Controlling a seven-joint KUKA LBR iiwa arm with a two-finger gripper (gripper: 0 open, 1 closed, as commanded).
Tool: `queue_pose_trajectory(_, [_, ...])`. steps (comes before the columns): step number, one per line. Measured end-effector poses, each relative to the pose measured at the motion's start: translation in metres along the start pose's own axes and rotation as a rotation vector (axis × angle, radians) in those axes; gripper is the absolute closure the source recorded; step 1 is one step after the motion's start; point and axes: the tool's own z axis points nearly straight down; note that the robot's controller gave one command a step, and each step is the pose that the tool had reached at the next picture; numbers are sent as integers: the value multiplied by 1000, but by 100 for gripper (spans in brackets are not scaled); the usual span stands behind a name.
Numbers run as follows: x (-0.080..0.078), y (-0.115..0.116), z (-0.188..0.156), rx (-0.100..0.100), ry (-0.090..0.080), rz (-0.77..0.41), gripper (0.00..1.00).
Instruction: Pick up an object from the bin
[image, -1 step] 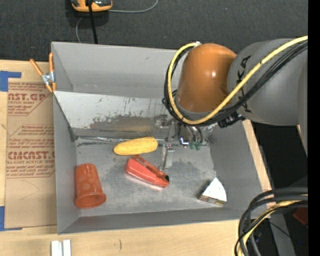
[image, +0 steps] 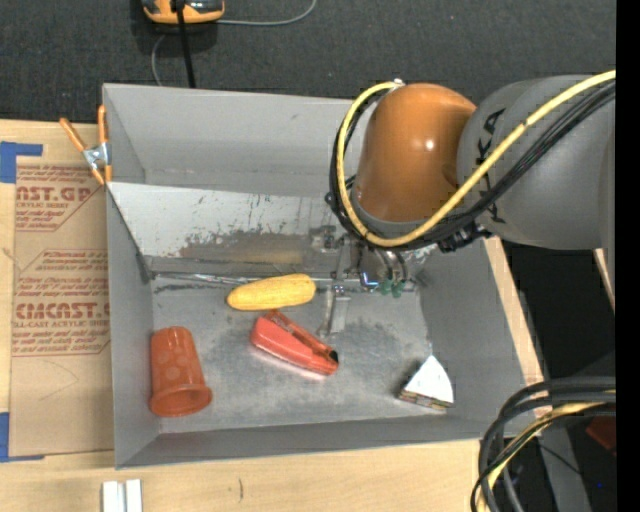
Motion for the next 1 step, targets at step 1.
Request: queue_pose_trajectory(1, [-3,5,34,-1,-5,64,0])
